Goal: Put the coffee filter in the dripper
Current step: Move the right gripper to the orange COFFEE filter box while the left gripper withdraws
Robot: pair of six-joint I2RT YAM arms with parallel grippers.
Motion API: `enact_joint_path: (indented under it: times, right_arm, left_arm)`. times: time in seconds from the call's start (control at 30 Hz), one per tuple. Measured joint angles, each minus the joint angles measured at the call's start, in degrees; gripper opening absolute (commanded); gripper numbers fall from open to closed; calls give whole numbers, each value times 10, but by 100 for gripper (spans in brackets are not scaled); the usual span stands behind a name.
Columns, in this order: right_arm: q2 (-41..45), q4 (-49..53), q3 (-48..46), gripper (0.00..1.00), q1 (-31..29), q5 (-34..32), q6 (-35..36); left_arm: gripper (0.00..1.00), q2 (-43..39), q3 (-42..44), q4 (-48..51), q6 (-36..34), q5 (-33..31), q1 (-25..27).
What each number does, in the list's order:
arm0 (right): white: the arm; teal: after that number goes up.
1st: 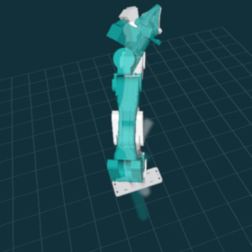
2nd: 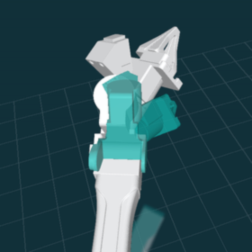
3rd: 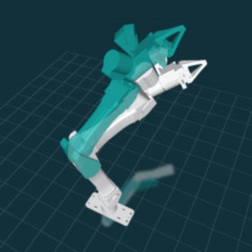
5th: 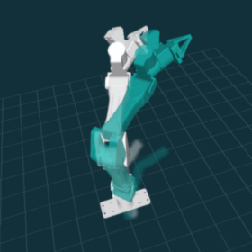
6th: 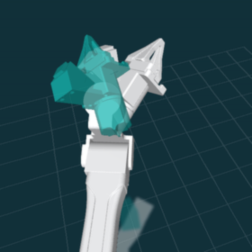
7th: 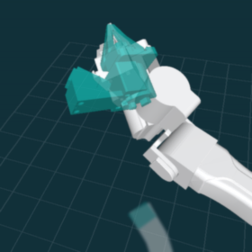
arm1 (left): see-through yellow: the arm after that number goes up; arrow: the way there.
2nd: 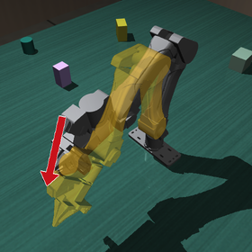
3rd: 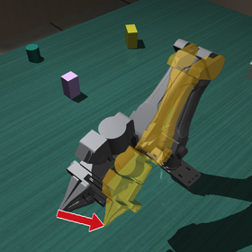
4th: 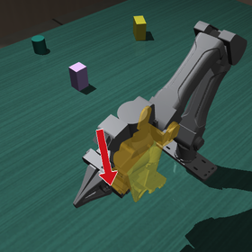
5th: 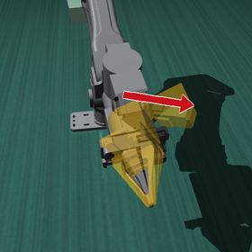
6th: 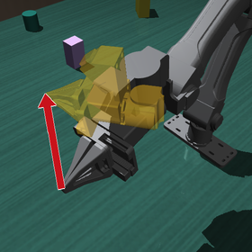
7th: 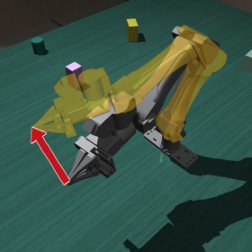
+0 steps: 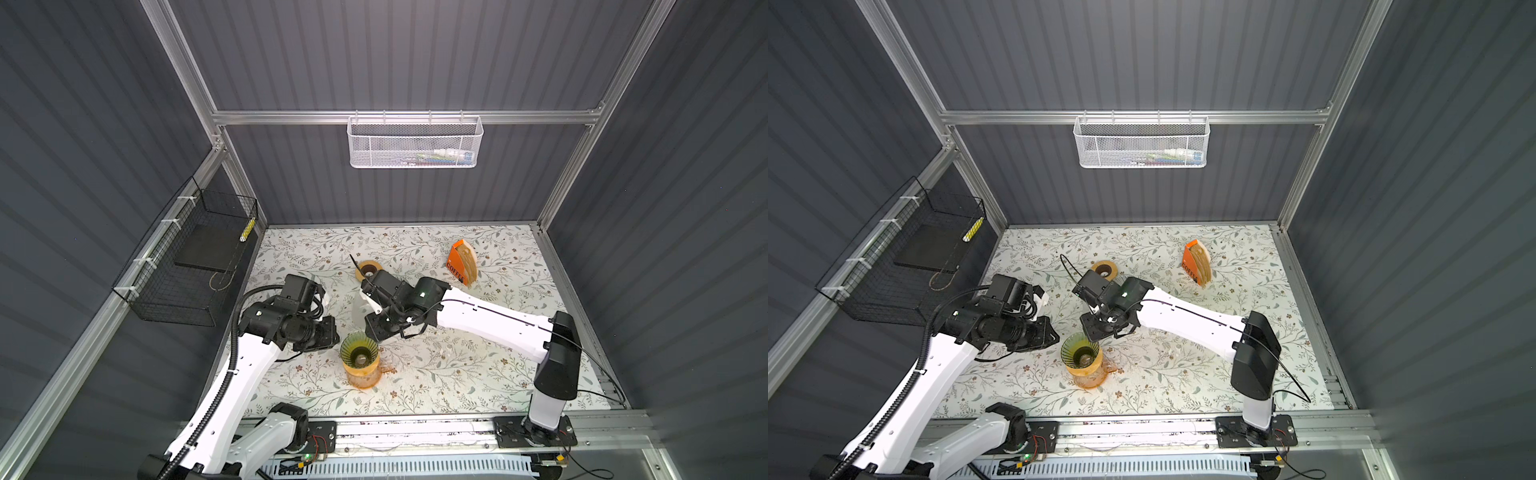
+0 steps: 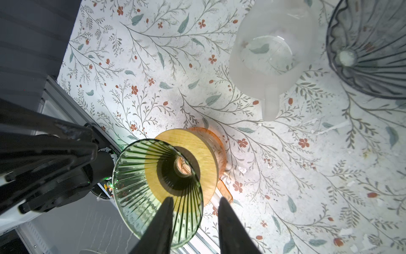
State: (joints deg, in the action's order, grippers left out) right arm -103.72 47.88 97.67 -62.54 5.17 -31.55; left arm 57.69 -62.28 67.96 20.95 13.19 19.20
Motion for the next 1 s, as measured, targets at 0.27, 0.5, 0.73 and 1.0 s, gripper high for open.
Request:
enact_joint_path:
  times: [0.27, 0.5, 0.73, 1.0]
  right_arm:
    - [72, -34, -53, 32, 7, -34, -2]
    - [180, -77, -191, 28, 67, -61, -1]
    - [284, -121, -316, 25, 206, -78, 26]
    - [305, -181, -378, 21, 350, -73, 65]
  left_arm:
    - [22, -11, -18, -48, 40, -26, 0]
    - [21, 33, -57, -155, 67, -31, 0]
    - [22, 55, -58, -271, 81, -19, 0]
    - [22, 105, -53, -342, 81, 4, 0]
